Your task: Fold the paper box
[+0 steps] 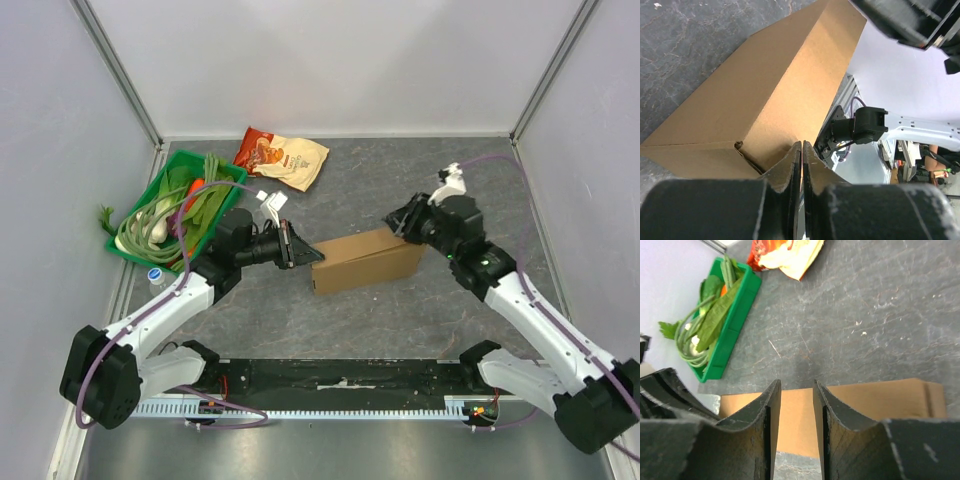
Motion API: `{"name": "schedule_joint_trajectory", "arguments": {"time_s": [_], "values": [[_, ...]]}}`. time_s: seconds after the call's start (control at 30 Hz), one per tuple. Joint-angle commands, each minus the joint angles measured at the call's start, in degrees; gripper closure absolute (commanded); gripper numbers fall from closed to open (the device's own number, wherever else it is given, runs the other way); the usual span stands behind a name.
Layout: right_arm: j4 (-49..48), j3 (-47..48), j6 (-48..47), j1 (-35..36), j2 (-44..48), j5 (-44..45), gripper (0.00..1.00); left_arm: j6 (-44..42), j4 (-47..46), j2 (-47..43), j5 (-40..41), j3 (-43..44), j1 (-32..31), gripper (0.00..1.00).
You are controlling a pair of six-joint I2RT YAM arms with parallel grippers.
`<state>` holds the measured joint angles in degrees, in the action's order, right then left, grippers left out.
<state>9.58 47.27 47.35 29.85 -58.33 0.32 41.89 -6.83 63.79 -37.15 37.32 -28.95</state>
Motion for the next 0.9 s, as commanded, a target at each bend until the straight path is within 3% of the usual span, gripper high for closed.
{"name": "schedule_joint_trajectory", "arguments": {"time_s": [0.0, 0.1, 0.13, 0.27, 0.3, 0.43, 0.67, 0.73, 0.87], "values": [[1.4, 2.14, -5.6, -11.28, 5.5, -15.4, 0.62, -5.15, 8.23, 0.9, 4.27, -0.32, 0.03, 0.89], [-1.21, -1.63, -6.48, -20.59, 7.26, -28.32, 0.63, -6.03, 8.85, 1.68, 4.63, 0.56, 0.03, 0.89], [-3.06, -3.04, -6.14, -22.88, 7.35, -36.71, 0.64, -6.2, 8.85, 1.95, 4.63, 0.82, 0.03, 0.89], [-17.73, -14.62, 0.53, -32.11, 5.16, -50.05, 0.68, -6.91, 9.29, 2.3, 4.54, 1.09, 0.03, 0.89], [-20.8, -16.14, 1.5, -32.48, 5.15, -50.58, 0.69, -7.17, 9.64, 2.39, 4.89, 1.17, 0.03, 0.89], [-18.38, -20.28, -1.56, -32.66, 6.47, -48.31, 0.7, -9.01, 12.97, 2.31, 5.24, 3.54, 0.03, 0.89], [-6.69, -5.54, -6.49, -32.66, 6.39, -46.63, 0.69, -11.04, 15.53, 3.09, 4.8, 7.86, 0.03, 0.87], [-8.61, -5.34, -5.0, -32.75, 5.51, -48.04, 0.68, -11.21, 15.36, 3.27, 4.89, 7.42, 0.03, 0.87], [-15.64, -14.01, 0.45, -32.48, 5.5, -48.83, 0.69, -11.74, 15.79, 3.62, 3.93, 9.86, 0.03, 0.8]]}}
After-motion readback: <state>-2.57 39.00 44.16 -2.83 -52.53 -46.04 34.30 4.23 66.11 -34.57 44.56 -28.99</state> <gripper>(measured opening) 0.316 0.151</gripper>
